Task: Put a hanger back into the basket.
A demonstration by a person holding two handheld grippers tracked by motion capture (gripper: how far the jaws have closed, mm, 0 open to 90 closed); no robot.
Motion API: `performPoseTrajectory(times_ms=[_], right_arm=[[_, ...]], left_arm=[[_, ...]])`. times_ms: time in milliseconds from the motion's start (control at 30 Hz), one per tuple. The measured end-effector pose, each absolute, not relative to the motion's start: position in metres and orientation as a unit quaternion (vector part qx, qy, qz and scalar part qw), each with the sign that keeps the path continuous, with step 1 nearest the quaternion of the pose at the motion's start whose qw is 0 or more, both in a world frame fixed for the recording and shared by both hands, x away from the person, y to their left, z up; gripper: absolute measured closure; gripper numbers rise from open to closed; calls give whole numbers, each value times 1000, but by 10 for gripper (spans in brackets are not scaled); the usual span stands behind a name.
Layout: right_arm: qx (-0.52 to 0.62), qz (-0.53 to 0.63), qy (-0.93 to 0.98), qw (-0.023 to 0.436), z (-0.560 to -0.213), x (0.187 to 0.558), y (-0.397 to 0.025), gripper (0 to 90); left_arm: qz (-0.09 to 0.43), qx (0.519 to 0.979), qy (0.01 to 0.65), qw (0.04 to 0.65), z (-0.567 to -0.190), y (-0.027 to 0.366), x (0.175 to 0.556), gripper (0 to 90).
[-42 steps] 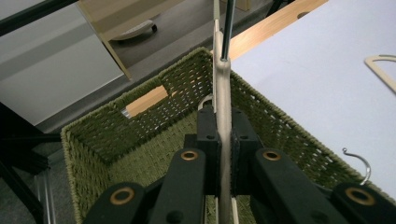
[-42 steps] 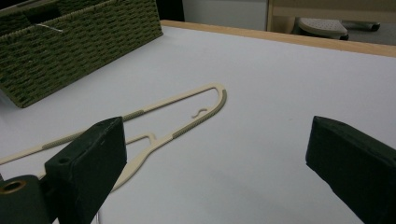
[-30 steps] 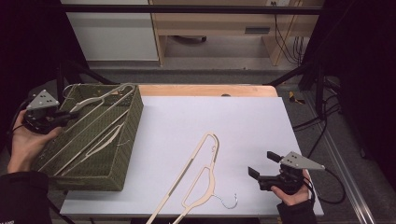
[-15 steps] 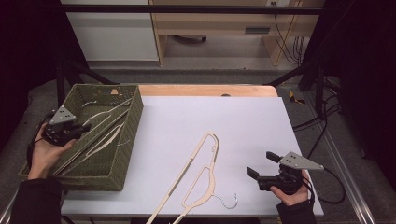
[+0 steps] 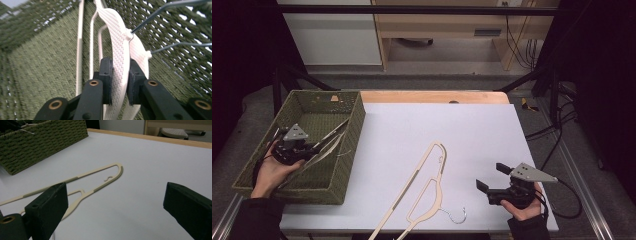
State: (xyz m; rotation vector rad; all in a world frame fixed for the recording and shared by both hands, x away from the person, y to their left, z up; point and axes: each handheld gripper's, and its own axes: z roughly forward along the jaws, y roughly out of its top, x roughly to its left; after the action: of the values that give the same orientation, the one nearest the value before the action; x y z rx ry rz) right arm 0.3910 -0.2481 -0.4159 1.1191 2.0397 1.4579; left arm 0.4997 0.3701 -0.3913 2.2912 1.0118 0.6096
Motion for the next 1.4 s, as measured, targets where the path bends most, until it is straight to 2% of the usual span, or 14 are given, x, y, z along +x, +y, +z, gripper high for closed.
performPoseTrajectory(times_ms=[167, 333, 400, 667, 967, 1200, 1400], right_arm=[[400, 520, 728, 196, -416, 391, -247, 64], [401, 519, 729, 197, -417, 391, -247, 64], [400, 520, 729, 197, -417, 391, -246, 64], [399, 521, 728, 196, -416, 391, -247, 66], [396, 527, 727, 193, -415, 390, -246, 73], [391, 527, 730, 191, -415, 388, -243, 83], [383, 529, 733, 190, -414, 387, -241, 96]], left_arm=[[208, 862, 379, 265, -396, 368, 500, 741], [198, 855, 387, 283, -394, 371, 498, 697], [201, 857, 380, 284, -390, 370, 494, 669], [229, 839, 369, 327, -367, 366, 480, 646], [258, 793, 354, 424, -345, 344, 452, 408], [267, 748, 364, 487, -336, 316, 431, 133], [261, 742, 348, 509, -343, 283, 415, 86]])
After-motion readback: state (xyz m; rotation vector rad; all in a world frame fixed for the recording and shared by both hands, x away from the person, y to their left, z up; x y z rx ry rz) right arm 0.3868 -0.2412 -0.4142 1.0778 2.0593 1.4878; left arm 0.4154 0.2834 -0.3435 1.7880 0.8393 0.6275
